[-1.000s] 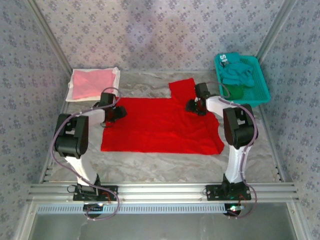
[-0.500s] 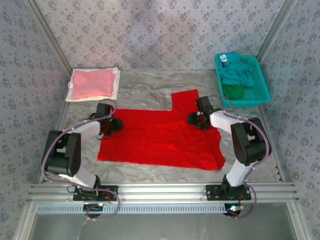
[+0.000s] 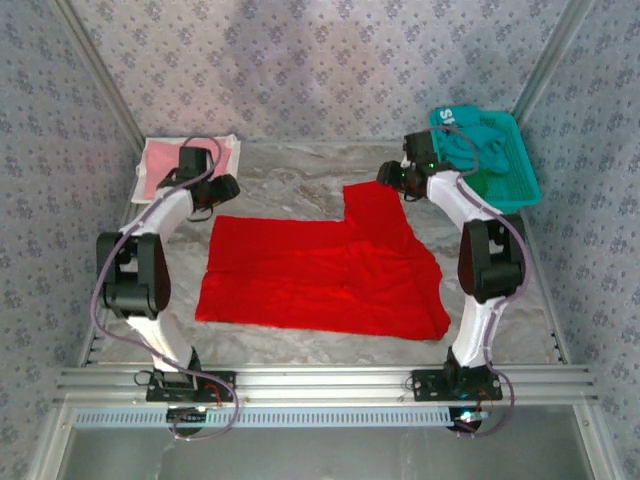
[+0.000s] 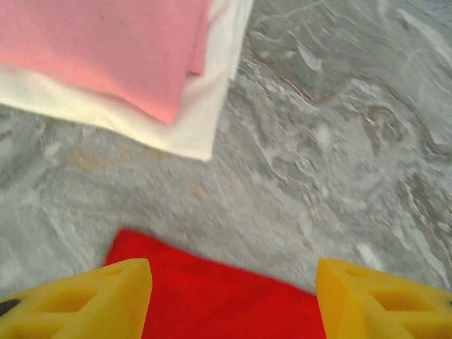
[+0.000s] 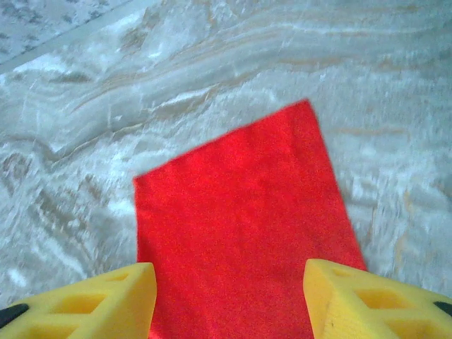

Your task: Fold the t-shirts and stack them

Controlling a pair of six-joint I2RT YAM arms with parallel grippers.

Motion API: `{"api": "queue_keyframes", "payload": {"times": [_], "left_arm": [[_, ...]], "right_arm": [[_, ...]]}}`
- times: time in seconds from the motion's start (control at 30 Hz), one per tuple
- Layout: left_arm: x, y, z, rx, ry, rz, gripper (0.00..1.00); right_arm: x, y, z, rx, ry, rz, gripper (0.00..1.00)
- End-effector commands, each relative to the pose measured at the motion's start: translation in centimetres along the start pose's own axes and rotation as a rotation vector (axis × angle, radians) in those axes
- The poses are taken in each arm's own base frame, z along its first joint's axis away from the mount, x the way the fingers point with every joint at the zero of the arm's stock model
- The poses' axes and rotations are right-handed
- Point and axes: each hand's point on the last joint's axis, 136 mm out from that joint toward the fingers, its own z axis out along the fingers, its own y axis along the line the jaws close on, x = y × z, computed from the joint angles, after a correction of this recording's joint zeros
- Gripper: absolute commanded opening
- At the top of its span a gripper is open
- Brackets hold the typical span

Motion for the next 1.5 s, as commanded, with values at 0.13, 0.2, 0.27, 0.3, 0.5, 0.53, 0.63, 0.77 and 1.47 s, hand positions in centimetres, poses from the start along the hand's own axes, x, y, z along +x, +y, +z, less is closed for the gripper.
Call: {"api": "queue_keyframes", "payload": {"times": [0.13,0.2,0.27,0.3,0.5,0.53,0.63,0.77,1.47], "left_arm": [[2.4,2.9,3.8,-0.125,0.193,0.054,0.66],[2.5,3.5,4.4,-0.146,0.226,0.053,0.66],[2.6,3.6,4.8,-0.15,0.244,0.066,0.66],[2.7,3.7,5.0,-0.154,0.255,0.066,0.66],[4.0,4.1,5.2,-0.155,0.284,0.056,0.66],[4.2,4.2,5.2,-0.156,0.284,0.054,0.66],[4.9,4.5,5.7,-0.159,0.303,0.053,0.64],[5.4,4.7,6.1,-0.163,0.314,0.053,0.62],[4.9,6.4,6.3,-0.211,0.298,0.049,0.45]], "right_arm": [[0.8,-2.2,6.1,0.11,0.215,-0.086,0.65],[0.3,-3.0,7.1,0.143,0.226,-0.086,0.68],[-0.5,-3.3,8.4,0.157,0.215,-0.085,0.71],[-0.5,-3.6,9.1,0.164,0.223,-0.085,0.72],[-1.0,-4.3,11.7,0.142,0.249,-0.021,0.72],[-0.9,-4.5,12.0,0.142,0.25,-0.014,0.71],[-0.4,-5.0,12.8,0.133,0.257,0.005,0.71],[0.0,-4.7,13.5,0.119,0.263,-0.007,0.71],[-1.4,-2.5,14.1,0.037,0.215,-0.027,0.34]]}}
